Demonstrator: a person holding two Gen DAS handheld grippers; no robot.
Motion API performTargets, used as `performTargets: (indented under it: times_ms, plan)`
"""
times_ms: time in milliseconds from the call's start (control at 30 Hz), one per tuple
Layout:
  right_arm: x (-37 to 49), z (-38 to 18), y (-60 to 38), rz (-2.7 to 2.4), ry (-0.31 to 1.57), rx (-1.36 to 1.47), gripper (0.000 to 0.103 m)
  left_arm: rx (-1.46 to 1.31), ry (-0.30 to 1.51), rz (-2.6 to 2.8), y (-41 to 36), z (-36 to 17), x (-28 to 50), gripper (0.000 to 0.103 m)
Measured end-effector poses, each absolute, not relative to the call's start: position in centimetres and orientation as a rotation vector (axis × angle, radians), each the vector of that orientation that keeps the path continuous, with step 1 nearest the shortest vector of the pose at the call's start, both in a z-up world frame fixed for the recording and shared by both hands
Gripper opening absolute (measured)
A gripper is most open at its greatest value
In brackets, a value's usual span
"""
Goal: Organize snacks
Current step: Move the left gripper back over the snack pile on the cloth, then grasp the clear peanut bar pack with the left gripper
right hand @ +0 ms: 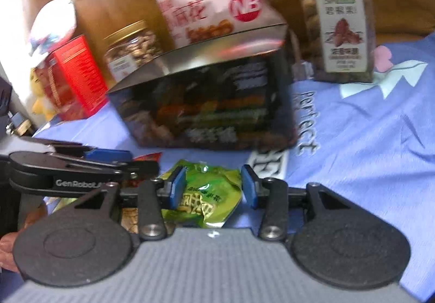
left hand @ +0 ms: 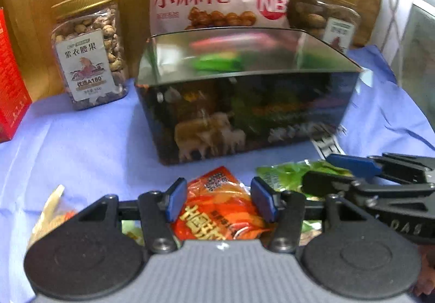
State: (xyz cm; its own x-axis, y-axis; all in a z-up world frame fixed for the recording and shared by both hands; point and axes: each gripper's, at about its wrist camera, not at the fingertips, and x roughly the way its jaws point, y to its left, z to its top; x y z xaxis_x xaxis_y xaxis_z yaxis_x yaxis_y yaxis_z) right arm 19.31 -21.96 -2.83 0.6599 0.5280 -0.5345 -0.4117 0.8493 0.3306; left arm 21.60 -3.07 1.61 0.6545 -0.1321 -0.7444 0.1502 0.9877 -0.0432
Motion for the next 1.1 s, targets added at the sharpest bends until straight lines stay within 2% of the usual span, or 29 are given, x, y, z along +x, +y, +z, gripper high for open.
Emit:
performTargets:
  times_ms: [333, 600, 833, 1100]
  plan:
    - [15.0, -2.6, -21.7, 0.59, 0.623, 0.15, 0.05, 0.01, 0.799, -0.208, -2.1, 1.9, 15.9, 0.054]
    - [10.3, -1.1, -24.5, 0.602, 0.508, 0.344, 0.05, -0.149, 0.67, -0.302, 3.3, 6.2, 9.7, 0.056]
    - [4.8, -1.8, -22.9, 0.689, 0.565, 0.271, 0.05, -0.25, 0.753, -0.371, 6.6, 3.3, 5.0, 0.056]
    - [2.9, -2.5, -20.4, 0.758, 0.658, 0.176, 0.05, -0.312, 0.835, -0.527, 3.8, 1.3, 4.7, 0.056]
